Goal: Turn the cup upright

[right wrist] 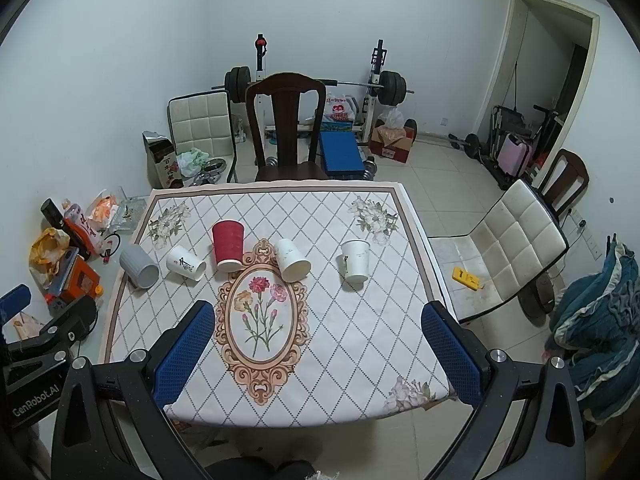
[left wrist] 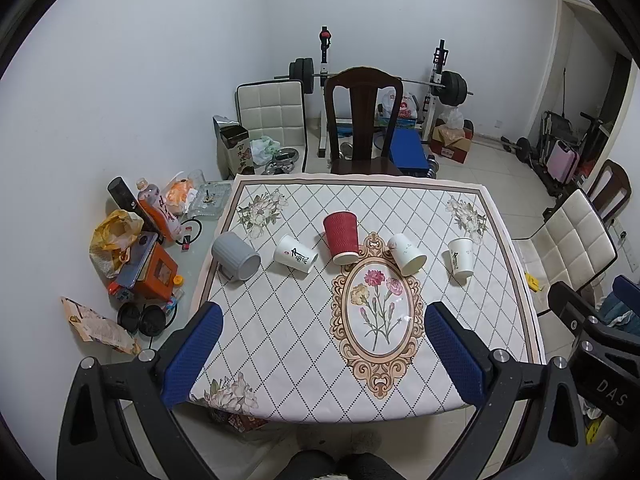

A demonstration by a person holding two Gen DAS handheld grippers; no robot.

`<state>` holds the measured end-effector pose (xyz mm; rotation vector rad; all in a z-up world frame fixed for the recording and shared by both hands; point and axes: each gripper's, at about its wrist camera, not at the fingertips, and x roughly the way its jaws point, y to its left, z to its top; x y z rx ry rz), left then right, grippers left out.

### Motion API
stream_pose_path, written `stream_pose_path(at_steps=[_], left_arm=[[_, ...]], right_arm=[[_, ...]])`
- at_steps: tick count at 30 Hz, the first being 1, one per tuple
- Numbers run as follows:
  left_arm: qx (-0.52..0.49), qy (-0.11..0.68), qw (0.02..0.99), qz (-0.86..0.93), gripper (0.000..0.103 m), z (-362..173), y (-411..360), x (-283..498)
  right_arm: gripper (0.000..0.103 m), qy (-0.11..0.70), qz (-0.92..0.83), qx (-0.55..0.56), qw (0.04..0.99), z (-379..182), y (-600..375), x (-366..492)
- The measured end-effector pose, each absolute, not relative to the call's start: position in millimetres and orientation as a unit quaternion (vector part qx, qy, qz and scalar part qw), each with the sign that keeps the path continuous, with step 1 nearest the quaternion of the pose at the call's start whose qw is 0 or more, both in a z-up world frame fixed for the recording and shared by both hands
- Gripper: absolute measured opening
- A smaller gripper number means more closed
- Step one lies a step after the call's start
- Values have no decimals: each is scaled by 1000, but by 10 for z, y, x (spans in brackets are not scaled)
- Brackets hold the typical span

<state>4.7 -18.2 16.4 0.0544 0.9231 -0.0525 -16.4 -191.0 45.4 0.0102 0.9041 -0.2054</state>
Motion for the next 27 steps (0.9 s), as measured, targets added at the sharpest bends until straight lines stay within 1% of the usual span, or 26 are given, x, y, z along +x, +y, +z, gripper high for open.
stream_pose_path(at_steps=[8, 11, 16, 19, 23, 27], left_arm=[[25, 451, 892, -26, 103, 183, -207, 103], [31, 462, 886, -23, 103, 36, -208, 250], [46, 503, 863, -30, 103, -464, -208, 438], [56, 528, 846, -41, 103, -838, -132, 557], [78, 569, 817, -54, 103, -1366, -212, 704], [99, 595, 795, -68, 103, -1723, -369, 809]], right_arm=[[103, 444, -103, 8, 890, 530, -1733, -48], [103, 452, -114, 13, 884, 452, -1685, 36], [103, 490, -148, 29, 859, 28, -1759, 166], [103, 514, -175, 38, 839, -314, -1866, 190], [103, 556, -211, 63, 802, -863, -2121, 201], [103, 585, -239, 77, 772, -1358, -2420, 163]])
